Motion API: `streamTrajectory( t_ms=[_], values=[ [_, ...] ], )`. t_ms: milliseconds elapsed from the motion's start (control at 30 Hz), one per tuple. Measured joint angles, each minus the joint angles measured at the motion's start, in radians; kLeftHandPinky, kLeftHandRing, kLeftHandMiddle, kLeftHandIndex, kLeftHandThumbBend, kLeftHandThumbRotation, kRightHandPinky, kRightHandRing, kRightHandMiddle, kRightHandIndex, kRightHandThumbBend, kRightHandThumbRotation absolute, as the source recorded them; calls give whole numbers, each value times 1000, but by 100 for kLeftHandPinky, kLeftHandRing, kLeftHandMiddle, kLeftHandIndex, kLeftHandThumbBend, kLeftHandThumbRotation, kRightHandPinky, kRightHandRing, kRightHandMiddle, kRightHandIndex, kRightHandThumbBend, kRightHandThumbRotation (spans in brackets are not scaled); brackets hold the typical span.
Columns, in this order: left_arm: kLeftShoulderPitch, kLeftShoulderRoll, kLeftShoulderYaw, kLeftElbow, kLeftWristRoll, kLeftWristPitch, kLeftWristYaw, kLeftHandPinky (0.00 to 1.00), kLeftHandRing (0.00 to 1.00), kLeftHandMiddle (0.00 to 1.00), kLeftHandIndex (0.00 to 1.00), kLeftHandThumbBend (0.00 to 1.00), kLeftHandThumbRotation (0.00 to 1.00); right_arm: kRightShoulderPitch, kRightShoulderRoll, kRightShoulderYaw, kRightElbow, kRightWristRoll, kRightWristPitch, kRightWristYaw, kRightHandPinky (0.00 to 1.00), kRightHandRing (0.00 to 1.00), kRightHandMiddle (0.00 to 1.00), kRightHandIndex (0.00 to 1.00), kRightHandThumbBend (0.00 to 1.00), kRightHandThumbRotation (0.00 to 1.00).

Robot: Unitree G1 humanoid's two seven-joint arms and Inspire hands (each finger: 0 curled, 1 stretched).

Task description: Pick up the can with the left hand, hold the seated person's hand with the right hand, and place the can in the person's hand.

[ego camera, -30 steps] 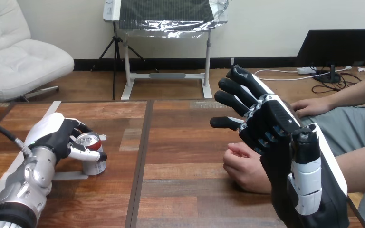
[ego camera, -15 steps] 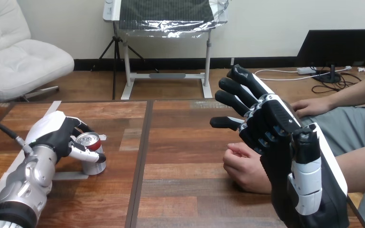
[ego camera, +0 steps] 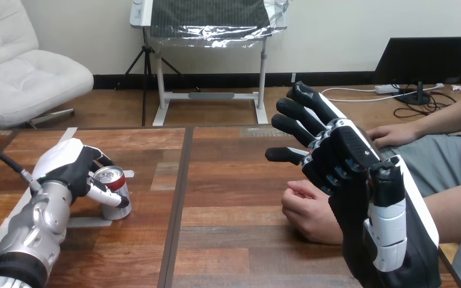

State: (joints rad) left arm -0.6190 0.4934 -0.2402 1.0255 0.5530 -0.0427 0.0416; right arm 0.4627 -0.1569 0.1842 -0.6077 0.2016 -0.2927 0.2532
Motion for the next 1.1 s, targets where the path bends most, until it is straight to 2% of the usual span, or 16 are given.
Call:
streamTrajectory(
  t_ms=[733, 1100],
  values=[
    [0, 0, -1, 0, 8, 2, 25, 51, 48, 50, 52, 78, 0, 2, 1, 1, 0, 0, 0, -8, 75, 89, 90, 92, 75, 100],
    [0, 0, -17, 0, 13, 4, 54, 44, 44, 47, 47, 75, 0, 3, 1, 1, 0, 0, 0, -9, 76, 90, 91, 92, 75, 100]
  ],
)
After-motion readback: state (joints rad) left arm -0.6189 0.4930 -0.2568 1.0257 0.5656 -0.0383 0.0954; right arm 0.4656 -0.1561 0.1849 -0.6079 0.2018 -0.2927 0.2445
